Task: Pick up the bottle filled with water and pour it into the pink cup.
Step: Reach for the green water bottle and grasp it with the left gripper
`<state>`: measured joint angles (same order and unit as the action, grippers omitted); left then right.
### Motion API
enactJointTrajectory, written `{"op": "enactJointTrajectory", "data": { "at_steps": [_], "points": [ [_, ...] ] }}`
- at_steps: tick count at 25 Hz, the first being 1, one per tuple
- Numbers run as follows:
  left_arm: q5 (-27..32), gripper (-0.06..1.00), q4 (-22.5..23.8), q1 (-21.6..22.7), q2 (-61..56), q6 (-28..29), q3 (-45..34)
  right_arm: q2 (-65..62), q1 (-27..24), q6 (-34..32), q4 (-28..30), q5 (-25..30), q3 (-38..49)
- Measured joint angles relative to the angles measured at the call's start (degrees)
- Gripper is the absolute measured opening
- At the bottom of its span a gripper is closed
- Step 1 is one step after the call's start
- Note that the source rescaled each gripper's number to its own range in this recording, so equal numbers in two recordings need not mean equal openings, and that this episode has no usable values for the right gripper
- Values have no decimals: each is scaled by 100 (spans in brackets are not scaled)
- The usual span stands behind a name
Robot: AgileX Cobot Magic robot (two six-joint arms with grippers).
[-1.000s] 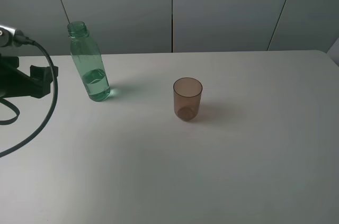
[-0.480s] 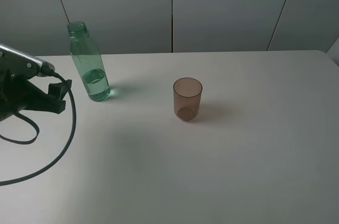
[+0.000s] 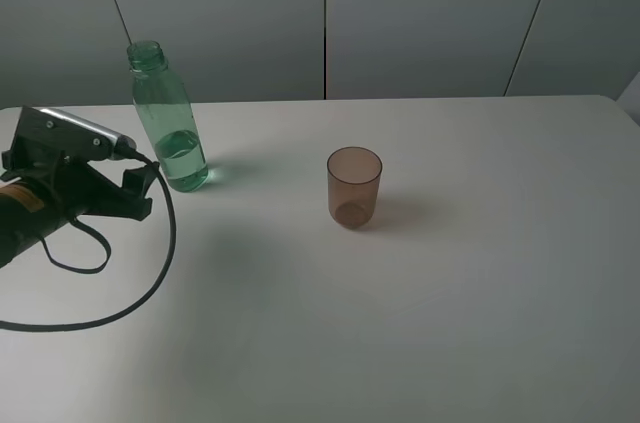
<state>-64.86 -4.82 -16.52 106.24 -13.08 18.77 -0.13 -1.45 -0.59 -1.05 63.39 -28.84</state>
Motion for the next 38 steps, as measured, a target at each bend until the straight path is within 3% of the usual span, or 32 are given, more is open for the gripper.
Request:
{"op": "enactJointTrajectory", "data": {
  "at_steps": [14, 26, 38],
  "points": [
    [218, 100, 37, 0, 169, 44, 696, 0, 0, 0, 0, 0, 0],
    [266, 100, 445, 0, 796, 54, 1377, 0, 0, 0, 0, 0, 0],
    [266, 100, 694, 205, 1041, 54, 1582, 0, 0, 0, 0, 0, 0]
  ]
}}
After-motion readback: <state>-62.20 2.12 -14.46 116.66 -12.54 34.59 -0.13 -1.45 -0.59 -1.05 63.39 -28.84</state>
